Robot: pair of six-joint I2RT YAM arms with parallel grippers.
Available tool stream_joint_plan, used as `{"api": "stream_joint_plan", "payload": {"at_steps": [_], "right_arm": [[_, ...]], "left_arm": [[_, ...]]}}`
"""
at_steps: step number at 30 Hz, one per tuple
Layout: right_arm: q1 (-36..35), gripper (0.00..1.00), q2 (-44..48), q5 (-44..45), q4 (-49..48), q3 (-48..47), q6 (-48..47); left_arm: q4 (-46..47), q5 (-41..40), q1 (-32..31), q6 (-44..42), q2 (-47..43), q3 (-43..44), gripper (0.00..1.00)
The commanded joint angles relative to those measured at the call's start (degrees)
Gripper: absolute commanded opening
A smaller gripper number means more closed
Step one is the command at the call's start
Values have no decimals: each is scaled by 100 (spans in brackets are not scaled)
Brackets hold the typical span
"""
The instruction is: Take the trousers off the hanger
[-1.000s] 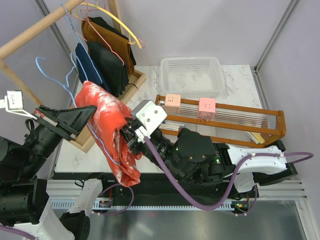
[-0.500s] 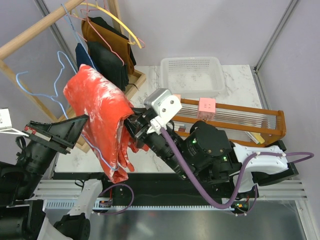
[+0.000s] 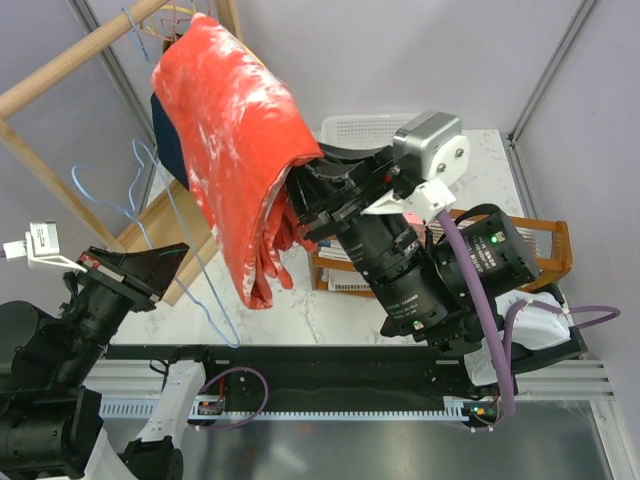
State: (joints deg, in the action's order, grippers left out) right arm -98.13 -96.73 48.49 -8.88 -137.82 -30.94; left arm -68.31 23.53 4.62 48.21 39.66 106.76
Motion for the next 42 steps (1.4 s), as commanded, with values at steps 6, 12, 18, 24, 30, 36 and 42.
{"api": "stream_joint_plan", "payload": {"at_steps": [6, 12, 18, 24, 30, 36, 42], "right_arm": [[898, 0, -127, -622, -1353, -535, -861], [2112, 0, -127, -516, -1160, -343, -669], [3272, 0, -197, -604, -836, -368, -142], [4494, 0, -303, -744, -230, -430, 737], [5444, 0, -391, -955, 342, -342, 1423], [6120, 0, -654, -1052, 659, -334, 1749], [6692, 0, -935, -1228, 1010, -395, 2232]], "left_arm": [[-94, 99, -5, -496, -116, -287, 2], [-77, 371, -14, -733, -29, -358, 2], [-59, 539, -5, -901, -11, -550, 2], [29, 653, -14, -1041, 103, -621, 2], [187, 714, -5, -1112, 191, -726, 2], [283, 793, -14, -1155, 253, -780, 2], [284, 820, -14, -1243, 340, -788, 2]]}}
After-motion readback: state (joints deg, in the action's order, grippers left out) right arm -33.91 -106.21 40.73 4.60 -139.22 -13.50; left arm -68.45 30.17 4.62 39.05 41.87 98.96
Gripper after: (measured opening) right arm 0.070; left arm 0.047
